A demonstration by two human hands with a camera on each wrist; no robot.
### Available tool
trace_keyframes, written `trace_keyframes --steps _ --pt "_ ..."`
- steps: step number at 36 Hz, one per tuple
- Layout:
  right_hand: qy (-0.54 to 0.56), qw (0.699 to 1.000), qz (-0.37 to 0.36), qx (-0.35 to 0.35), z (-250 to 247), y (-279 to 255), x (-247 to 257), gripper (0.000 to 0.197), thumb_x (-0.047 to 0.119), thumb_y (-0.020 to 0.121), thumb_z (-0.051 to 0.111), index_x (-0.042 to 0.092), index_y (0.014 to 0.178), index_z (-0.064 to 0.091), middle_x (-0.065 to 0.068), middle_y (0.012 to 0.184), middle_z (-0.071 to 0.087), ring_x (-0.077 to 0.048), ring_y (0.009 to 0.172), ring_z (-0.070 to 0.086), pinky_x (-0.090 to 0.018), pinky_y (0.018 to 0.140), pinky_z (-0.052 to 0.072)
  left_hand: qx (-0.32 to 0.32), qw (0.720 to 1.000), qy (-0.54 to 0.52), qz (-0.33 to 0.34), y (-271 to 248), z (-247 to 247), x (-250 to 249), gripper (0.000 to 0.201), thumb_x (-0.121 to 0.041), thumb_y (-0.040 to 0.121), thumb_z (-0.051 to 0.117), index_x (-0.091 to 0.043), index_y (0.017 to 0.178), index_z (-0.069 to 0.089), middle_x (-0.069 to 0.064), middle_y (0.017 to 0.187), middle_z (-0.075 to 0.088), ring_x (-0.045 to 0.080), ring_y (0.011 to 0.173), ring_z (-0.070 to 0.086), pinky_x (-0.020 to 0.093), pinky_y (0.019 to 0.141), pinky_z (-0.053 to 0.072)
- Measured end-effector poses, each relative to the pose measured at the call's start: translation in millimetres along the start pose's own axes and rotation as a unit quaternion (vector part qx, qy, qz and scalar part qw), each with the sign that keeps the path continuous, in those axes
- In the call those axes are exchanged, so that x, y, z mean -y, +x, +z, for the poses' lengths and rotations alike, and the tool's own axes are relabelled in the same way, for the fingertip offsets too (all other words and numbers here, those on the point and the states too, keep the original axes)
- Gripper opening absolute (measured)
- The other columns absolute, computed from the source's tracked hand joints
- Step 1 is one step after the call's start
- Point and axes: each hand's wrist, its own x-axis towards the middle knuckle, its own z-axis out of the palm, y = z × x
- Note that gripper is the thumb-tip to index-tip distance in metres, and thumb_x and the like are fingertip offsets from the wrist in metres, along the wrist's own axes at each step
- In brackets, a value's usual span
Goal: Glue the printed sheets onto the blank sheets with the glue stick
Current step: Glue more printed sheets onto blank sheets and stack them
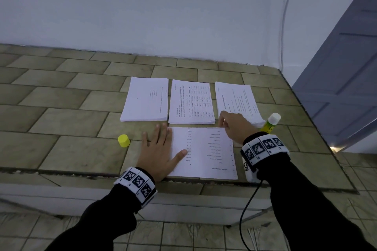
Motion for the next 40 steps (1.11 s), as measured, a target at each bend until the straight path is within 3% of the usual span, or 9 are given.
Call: trace_keyframes --steps 7,11,19,22,24,30,33,36,40 --pt "0.081 0.995 -0.050 -0.038 -44.1 -11.1 -1.4 0.023 -0.005 0.088 0.055 0.014 0.078 0.064 0.009 0.081 0.059 -0.002 0.072 0.052 0.002 0.062 0.037 -0.014 0.999 -0.029 0.005 -1.7 1.4 1.6 0.114 -0.082 0.065 -0.030 -0.014 0.154 -0.014 0.008 0.161 -0.021 0.023 0.150 -0.015 0.054 0.119 -0.007" --pt "0.108 0.988 -0.036 -0.099 -69.5 -6.8 -5.7 0.026 -0.004 0.086 0.058 0.017 0.074 0.067 0.009 0.080 0.061 0.000 0.071 0.053 0.000 0.060 0.037 -0.041 0.996 -0.074 0.013 -1.2 4.1 3.6 0.111 -0.084 0.068 -0.024 -0.012 0.153 -0.017 0.007 0.161 -0.022 0.021 0.150 -0.015 0.053 0.120 -0.006" --pt "0.231 0.942 0.061 -0.234 -74.7 19.0 -17.1 0.022 -0.002 0.087 0.058 0.014 0.083 0.071 -0.003 0.083 0.068 -0.018 0.070 0.066 -0.017 0.070 0.053 -0.064 0.994 -0.092 0.017 -1.7 7.2 4.7 0.109 -0.084 0.072 -0.020 -0.011 0.152 -0.016 0.005 0.160 -0.023 0.018 0.150 -0.014 0.051 0.119 -0.008" --pt "0.300 0.918 0.116 -0.232 -56.4 35.0 -15.0 0.027 -0.003 0.084 0.057 0.018 0.075 0.070 -0.007 0.085 0.071 -0.024 0.080 0.071 -0.038 0.083 0.058 -0.060 0.995 -0.076 0.013 -0.5 7.8 6.2 0.108 -0.084 0.072 -0.021 -0.012 0.153 -0.016 0.004 0.160 -0.023 0.018 0.150 -0.012 0.052 0.120 -0.006" --pt "0.323 0.911 0.140 -0.213 -39.3 45.4 -9.5 0.028 -0.003 0.084 0.057 0.019 0.073 0.070 -0.007 0.086 0.072 -0.024 0.082 0.071 -0.042 0.084 0.058 -0.056 0.996 -0.075 0.009 -0.4 7.7 7.3 0.108 -0.083 0.072 -0.022 -0.013 0.154 -0.016 0.003 0.161 -0.023 0.017 0.150 -0.012 0.052 0.120 -0.006" --pt "0.272 0.936 0.166 -0.151 1.0 59.5 7.4 0.020 0.002 0.087 0.062 0.003 0.103 0.073 -0.014 0.110 0.070 -0.028 0.105 0.064 -0.031 0.095 0.050 -0.043 0.996 -0.081 0.011 -1.8 6.0 4.9 0.113 -0.085 0.068 -0.023 -0.016 0.156 -0.007 0.000 0.163 -0.016 0.014 0.150 -0.014 0.051 0.119 -0.010" --pt "0.254 0.941 0.174 -0.145 8.3 61.3 11.7 0.024 0.003 0.085 0.064 0.003 0.107 0.072 -0.012 0.113 0.069 -0.026 0.108 0.062 -0.020 0.085 0.043 -0.039 0.996 -0.080 0.009 -2.9 3.1 4.2 0.114 -0.085 0.067 -0.024 -0.018 0.157 -0.003 -0.002 0.163 -0.012 0.013 0.149 -0.015 0.050 0.119 -0.010" --pt "0.221 0.950 0.170 -0.141 13.1 63.6 14.1 0.024 0.002 0.082 0.067 0.003 0.106 0.071 -0.012 0.110 0.069 -0.025 0.104 0.064 -0.020 0.081 0.045 -0.038 0.996 -0.081 0.009 -3.2 1.8 3.7 0.114 -0.085 0.067 -0.023 -0.019 0.157 -0.002 -0.002 0.163 -0.012 0.012 0.149 -0.015 0.050 0.119 -0.011" --pt "0.159 0.969 0.146 -0.124 17.8 65.8 17.2 0.024 0.003 0.082 0.069 0.001 0.106 0.068 -0.014 0.113 0.066 -0.027 0.105 0.062 -0.028 0.088 0.050 -0.039 0.996 -0.079 0.006 -3.4 3.0 4.3 0.113 -0.085 0.068 -0.022 -0.020 0.157 0.001 -0.002 0.164 -0.009 0.012 0.149 -0.014 0.051 0.119 -0.010"
